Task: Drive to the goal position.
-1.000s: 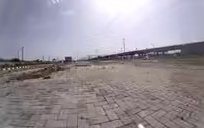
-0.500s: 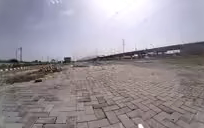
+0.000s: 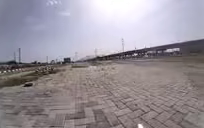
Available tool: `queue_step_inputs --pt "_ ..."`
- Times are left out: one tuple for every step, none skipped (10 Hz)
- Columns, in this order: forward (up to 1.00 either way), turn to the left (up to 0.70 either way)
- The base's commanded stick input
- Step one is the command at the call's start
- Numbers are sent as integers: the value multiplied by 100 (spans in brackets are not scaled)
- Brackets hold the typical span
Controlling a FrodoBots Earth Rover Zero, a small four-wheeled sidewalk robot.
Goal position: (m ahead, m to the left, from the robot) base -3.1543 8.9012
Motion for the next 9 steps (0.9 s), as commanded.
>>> queue_step_inputs --pt "100 0" --pt "100 0" --pt "100 0" --pt "100 0" --pt "100 0" --pt "100 0" --pt "100 0" --pt "100 0" --pt "100 0"
